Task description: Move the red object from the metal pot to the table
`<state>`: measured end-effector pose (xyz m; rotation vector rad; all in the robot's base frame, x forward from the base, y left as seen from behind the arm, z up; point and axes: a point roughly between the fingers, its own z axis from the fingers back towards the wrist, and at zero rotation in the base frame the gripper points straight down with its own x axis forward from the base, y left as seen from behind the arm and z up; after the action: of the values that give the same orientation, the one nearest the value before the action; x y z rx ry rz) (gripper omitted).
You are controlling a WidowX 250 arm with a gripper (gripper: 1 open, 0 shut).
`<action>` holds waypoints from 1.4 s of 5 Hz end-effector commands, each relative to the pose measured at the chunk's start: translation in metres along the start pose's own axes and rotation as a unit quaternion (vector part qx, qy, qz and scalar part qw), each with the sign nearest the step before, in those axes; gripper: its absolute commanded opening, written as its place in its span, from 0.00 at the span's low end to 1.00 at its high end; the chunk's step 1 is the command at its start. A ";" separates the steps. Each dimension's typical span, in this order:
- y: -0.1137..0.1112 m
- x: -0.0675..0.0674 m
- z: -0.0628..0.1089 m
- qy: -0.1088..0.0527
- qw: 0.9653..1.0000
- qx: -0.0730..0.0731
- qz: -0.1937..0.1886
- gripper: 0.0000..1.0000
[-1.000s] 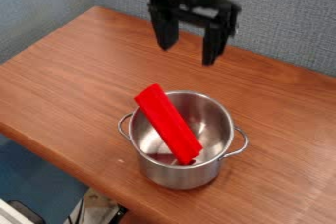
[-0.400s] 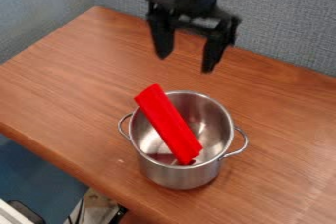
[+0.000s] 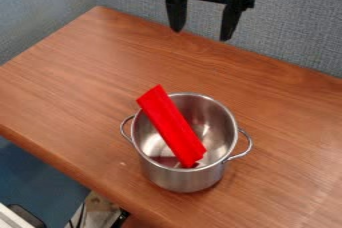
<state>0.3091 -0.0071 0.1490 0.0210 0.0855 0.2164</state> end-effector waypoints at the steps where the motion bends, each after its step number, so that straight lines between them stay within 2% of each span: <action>1: 0.012 0.011 0.000 -0.016 0.999 0.018 0.023 1.00; 2: 0.006 0.009 0.002 -0.014 0.999 0.023 0.023 1.00; 4: 0.004 0.008 0.002 0.004 0.998 0.020 0.053 1.00; 5: 0.004 -0.001 0.005 0.005 0.999 0.044 0.022 1.00; 6: 0.005 -0.010 0.007 0.005 0.998 0.067 -0.006 1.00; 7: 0.005 -0.025 -0.001 0.034 0.993 0.043 0.107 1.00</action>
<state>0.2837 -0.0112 0.1333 0.1259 0.2143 0.4062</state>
